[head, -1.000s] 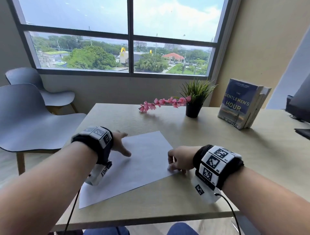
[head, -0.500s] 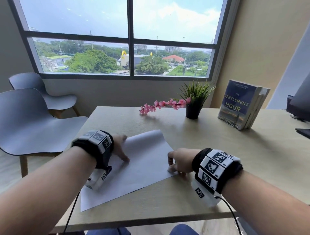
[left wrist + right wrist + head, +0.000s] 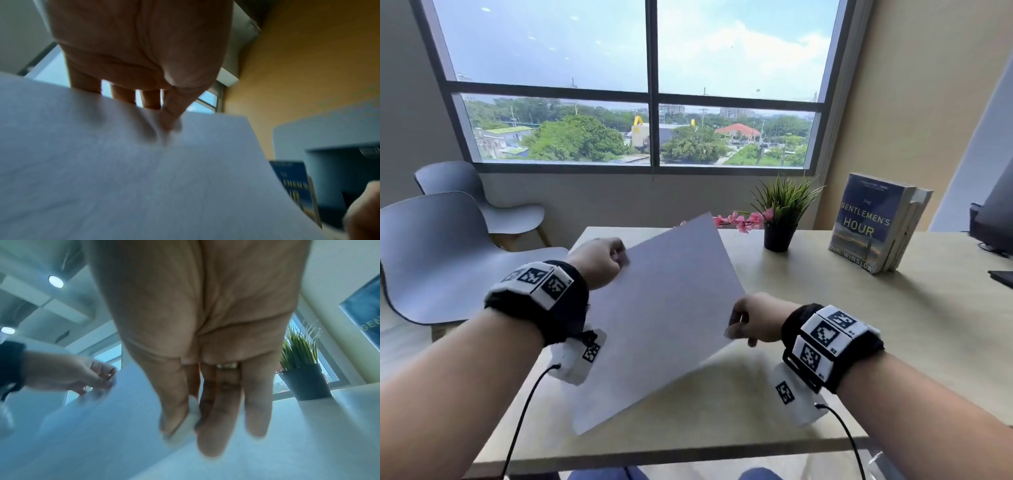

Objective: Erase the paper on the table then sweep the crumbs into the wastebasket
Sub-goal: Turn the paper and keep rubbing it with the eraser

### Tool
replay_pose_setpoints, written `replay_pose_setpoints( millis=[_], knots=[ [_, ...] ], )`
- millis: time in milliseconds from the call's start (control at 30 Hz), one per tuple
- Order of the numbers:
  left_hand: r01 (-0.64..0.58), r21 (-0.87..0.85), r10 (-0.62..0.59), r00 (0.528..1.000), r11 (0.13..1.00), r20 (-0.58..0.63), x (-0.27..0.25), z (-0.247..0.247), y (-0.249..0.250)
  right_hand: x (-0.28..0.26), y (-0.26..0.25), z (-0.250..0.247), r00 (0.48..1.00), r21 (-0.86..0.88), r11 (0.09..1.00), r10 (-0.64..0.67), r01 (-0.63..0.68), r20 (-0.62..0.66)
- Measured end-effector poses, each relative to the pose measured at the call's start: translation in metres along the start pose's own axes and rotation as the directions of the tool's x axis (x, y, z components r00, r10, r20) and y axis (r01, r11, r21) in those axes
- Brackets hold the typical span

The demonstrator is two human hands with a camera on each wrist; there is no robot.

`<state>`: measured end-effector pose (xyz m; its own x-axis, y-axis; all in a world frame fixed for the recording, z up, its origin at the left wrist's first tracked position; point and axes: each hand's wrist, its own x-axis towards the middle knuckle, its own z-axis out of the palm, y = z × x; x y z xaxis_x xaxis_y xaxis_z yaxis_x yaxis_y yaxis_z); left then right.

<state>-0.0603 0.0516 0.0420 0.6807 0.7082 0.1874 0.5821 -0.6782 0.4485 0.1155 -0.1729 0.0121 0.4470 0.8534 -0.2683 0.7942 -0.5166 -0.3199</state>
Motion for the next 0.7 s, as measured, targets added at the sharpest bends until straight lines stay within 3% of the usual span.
replay_pose_setpoints(
  millis=[67, 200, 333, 400, 467, 533, 633, 700],
  knots=[
    [0.011, -0.223, -0.031, 0.996, 0.975, -0.087, -0.003, -0.006, -0.015, 0.006, 0.003, -0.004, 0.988, 0.126, 0.992, -0.013, 0.033, -0.152],
    [-0.017, -0.603, -0.101, 0.982, 0.798, -0.162, -0.018, -0.017, -0.030, 0.016, -0.003, -0.009, 0.905, 0.297, 0.945, 0.004, 0.136, -0.425],
    [-0.031, -0.765, -0.152, 0.974, 0.643, -0.167, -0.035, -0.018, -0.031, 0.015, -0.029, -0.015, 0.873, 0.386, 0.864, -0.113, 0.322, -0.475],
    [-0.044, -0.793, -0.174, 0.967, 0.607, -0.187, -0.040, -0.017, -0.037, 0.014, -0.045, -0.022, 0.828, 0.454, 0.785, -0.130, 0.422, -0.545],
    [-0.057, -0.770, -0.187, 0.956, 0.635, -0.225, -0.042, -0.019, -0.042, 0.014, -0.056, -0.029, 0.760, 0.478, 0.713, -0.119, 0.513, -0.638],
    [-0.048, -0.716, -0.188, 0.951, 0.697, -0.247, -0.041, -0.021, -0.047, 0.015, -0.062, -0.035, 0.734, 0.449, 0.711, -0.141, 0.542, -0.664],
    [0.007, -0.555, -0.190, 0.943, 0.832, -0.273, -0.040, -0.027, -0.046, 0.021, -0.061, -0.038, 0.751, 0.465, 0.726, -0.106, 0.507, -0.652],
    [0.057, -0.384, -0.197, 0.922, 0.921, -0.334, -0.041, -0.030, -0.044, 0.027, -0.055, -0.037, 0.797, 0.501, 0.752, -0.055, 0.430, -0.602]
  ],
)
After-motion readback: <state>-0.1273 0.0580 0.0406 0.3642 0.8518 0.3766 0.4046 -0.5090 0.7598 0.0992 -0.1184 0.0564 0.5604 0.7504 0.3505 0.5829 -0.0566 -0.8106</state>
